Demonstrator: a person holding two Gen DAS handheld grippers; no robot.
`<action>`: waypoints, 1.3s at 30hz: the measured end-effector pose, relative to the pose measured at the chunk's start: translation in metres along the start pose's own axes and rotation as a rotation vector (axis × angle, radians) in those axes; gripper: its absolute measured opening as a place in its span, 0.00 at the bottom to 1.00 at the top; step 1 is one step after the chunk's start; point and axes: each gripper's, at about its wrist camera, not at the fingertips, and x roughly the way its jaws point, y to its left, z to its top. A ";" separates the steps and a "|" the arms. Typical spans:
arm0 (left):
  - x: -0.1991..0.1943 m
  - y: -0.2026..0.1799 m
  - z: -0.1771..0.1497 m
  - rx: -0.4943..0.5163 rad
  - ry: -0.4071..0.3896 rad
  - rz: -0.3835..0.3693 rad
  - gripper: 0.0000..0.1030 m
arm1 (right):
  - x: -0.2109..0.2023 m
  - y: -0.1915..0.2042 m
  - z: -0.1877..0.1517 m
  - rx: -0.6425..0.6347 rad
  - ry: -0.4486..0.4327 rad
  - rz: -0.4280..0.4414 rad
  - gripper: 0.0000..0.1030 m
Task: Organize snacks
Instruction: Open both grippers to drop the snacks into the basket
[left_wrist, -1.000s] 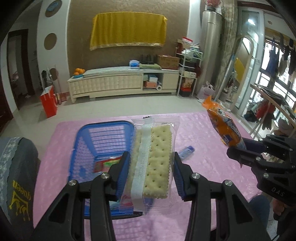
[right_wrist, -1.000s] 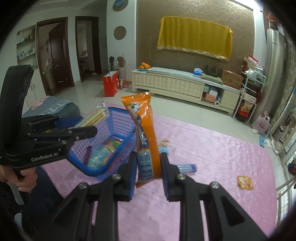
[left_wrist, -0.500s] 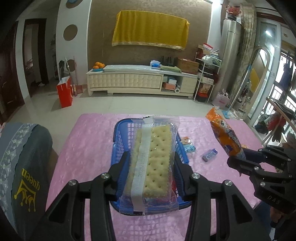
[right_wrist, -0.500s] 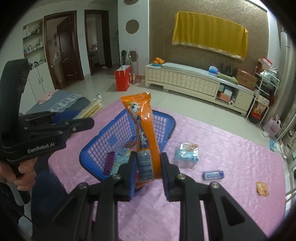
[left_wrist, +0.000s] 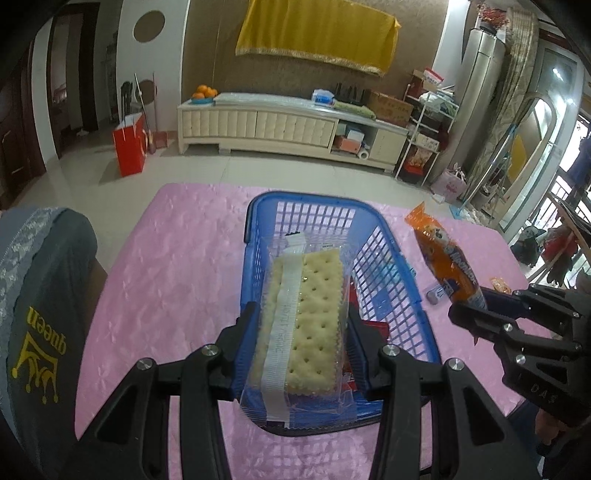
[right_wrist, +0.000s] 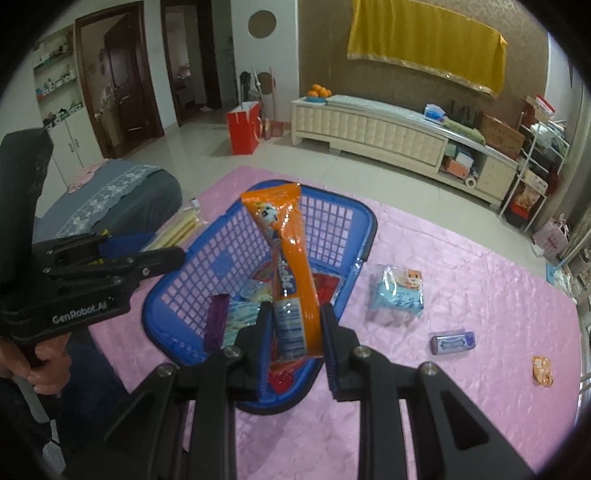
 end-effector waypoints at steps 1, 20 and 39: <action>0.004 0.001 0.000 0.001 0.008 0.005 0.41 | 0.004 0.001 0.001 0.000 0.004 0.002 0.28; 0.048 0.006 0.007 0.025 0.059 0.018 0.50 | 0.051 0.006 0.015 -0.033 0.064 0.016 0.41; 0.003 -0.024 0.006 0.081 0.000 -0.006 0.67 | -0.010 -0.010 0.002 0.006 -0.003 -0.063 0.67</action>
